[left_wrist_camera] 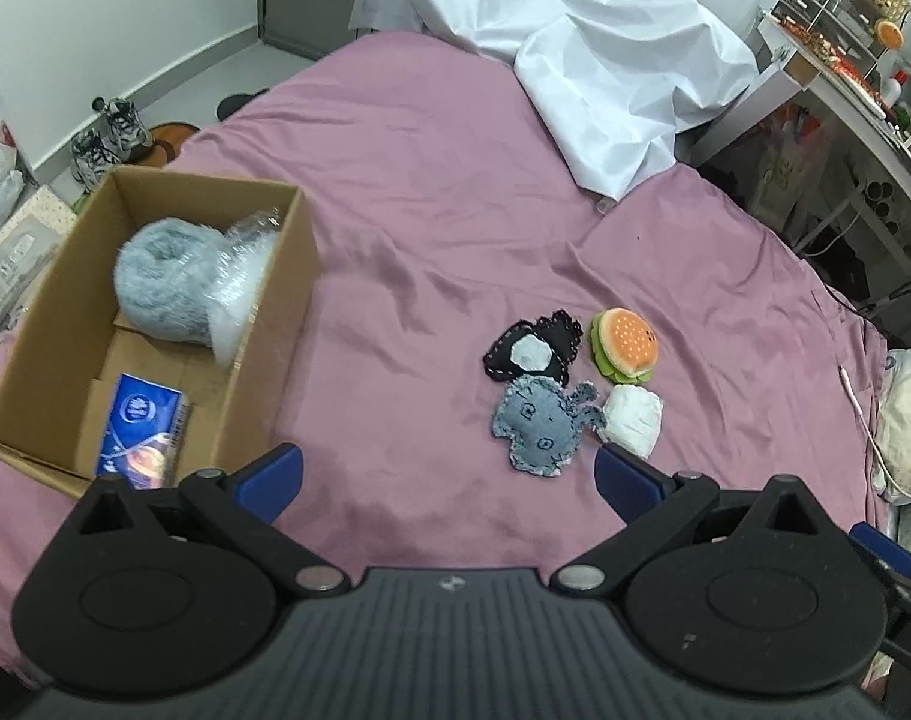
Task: Organize soft objects
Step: 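Move the left tool toward the grey-blue denim plush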
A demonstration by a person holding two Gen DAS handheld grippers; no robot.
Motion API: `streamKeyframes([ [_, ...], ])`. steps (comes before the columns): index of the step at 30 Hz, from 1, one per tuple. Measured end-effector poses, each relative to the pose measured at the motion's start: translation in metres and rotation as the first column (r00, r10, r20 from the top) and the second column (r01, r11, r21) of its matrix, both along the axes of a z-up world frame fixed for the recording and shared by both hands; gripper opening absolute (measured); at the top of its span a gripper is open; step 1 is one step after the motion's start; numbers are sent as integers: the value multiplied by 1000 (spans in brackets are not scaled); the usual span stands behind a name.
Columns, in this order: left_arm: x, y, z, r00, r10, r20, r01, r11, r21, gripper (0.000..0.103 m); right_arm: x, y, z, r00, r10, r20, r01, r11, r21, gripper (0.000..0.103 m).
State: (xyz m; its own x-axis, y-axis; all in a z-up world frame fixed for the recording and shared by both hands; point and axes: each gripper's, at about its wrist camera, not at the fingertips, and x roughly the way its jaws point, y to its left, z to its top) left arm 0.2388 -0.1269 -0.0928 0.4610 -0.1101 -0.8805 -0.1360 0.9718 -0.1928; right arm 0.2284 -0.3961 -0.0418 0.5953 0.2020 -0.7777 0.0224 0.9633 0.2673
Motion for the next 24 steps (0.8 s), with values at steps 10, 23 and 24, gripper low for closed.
streamKeyframes([
  [10, 17, -20, -25, 999, -29, -33, 28, 999, -22, 102, 17, -12, -15, 1000, -19, -13, 19, 1000, 16, 103],
  [23, 41, -35, -58, 997, -30, -75, 24, 996, -86, 91, 35, -30, -41, 997, -35, -66, 42, 993, 112, 95],
  [24, 43, -36, -61, 996, -27, -83, 19, 996, -88, 90, 37, -31, -44, 996, -33, -77, 42, 992, 120, 93],
])
